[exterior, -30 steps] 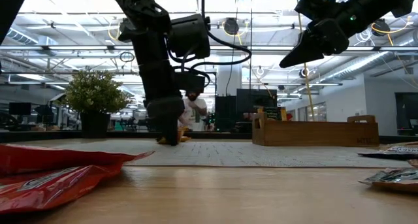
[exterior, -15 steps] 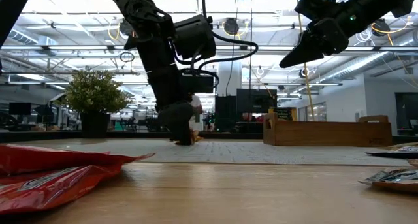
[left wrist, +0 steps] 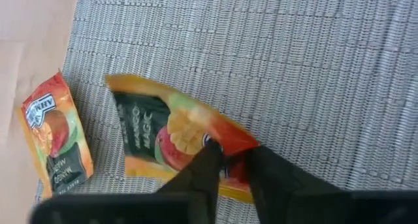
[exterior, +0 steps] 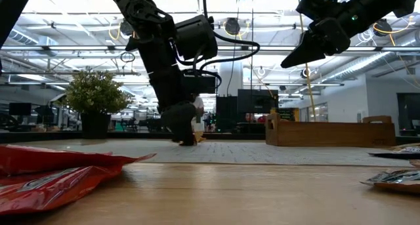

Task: Pick & Place Tea
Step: Put the yellow tea bag into the left section of the wooden organizer

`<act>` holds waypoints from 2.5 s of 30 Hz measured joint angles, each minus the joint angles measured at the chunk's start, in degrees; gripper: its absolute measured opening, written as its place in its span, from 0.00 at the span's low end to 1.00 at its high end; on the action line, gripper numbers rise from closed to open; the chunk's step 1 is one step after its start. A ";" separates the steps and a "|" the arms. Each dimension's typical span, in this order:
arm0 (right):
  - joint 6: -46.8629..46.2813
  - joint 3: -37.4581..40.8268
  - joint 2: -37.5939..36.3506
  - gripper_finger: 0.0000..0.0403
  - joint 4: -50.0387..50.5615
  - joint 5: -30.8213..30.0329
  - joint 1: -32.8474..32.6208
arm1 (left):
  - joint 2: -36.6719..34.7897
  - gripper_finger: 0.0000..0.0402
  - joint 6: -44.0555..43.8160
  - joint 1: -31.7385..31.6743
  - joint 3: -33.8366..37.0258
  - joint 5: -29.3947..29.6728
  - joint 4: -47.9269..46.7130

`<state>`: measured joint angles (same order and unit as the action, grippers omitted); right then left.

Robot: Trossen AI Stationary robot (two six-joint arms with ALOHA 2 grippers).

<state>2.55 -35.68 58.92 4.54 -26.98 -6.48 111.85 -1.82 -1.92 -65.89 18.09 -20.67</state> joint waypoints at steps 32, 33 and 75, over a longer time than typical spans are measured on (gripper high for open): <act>-13.87 18.05 11.33 0.14 -57.78 15.42 10.42 | -3.44 0.03 59.80 13.42 -2.25 41.00 22.49; -15.08 17.28 12.78 0.17 -59.12 16.92 11.02 | -3.45 0.02 60.42 13.30 -2.25 41.00 23.04; -3.01 3.61 16.37 0.00 -45.55 25.40 14.86 | -7.36 0.28 29.13 12.51 -2.16 17.73 15.09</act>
<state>-0.46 -32.08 75.29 -41.01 -1.58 8.38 104.49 27.31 10.59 -68.05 35.82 -5.58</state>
